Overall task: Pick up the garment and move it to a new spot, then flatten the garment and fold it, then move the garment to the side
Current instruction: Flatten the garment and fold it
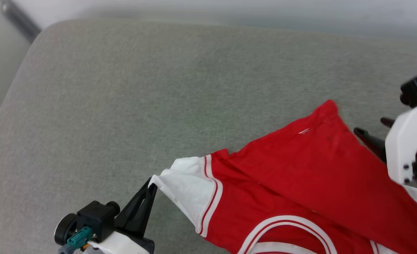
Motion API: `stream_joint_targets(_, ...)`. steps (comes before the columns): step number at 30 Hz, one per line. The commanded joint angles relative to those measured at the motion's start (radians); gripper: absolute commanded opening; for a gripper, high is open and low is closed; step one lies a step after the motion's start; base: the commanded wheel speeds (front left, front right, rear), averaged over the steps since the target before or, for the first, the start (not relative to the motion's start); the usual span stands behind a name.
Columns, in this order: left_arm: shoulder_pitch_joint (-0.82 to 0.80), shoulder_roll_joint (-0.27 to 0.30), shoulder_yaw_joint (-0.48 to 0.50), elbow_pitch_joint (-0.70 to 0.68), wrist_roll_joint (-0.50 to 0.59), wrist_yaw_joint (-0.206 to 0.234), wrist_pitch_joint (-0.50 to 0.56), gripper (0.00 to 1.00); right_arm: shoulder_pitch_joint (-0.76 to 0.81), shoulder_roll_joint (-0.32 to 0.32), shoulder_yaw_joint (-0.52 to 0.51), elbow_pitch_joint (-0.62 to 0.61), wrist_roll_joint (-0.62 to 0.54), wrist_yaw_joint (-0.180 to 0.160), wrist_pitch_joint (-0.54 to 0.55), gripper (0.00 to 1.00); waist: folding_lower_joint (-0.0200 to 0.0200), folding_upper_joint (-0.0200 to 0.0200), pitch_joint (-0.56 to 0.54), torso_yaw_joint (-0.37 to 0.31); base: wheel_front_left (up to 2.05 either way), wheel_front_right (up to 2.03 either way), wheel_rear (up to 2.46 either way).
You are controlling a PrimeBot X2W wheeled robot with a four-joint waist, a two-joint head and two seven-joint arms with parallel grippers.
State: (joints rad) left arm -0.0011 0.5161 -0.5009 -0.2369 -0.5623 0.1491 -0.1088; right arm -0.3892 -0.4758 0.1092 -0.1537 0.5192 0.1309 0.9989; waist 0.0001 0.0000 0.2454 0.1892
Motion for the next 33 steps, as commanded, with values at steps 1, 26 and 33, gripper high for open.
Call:
stream_joint_targets(1, -0.022, -0.010, -0.005, 0.005, 0.008, -0.009, -0.005, 0.00, -0.055, -0.006, 0.018, 0.045, -0.013, 0.000, 0.016, 1.00, -0.0001, 0.0000, 0.062, 0.060, 0.00, 0.00, 0.00)
stream_joint_targets(26, -0.132, -0.099, -0.086, 0.103, 0.021, -0.068, -0.044, 0.00, -0.211, -0.086, 0.192, 0.498, -0.105, 0.000, 0.029, 0.00, -0.0001, 0.0000, 0.178, 0.237, 0.00, 0.00, 0.00)
stream_joint_targets(33, -0.122, -0.081, -0.077, 0.108, 0.021, -0.058, -0.048, 0.00, -0.251, -0.069, 0.198, 0.515, -0.080, 0.000, -0.065, 0.00, -0.0001, 0.0000, 0.131, 0.212, 0.00, 0.00, 0.00)
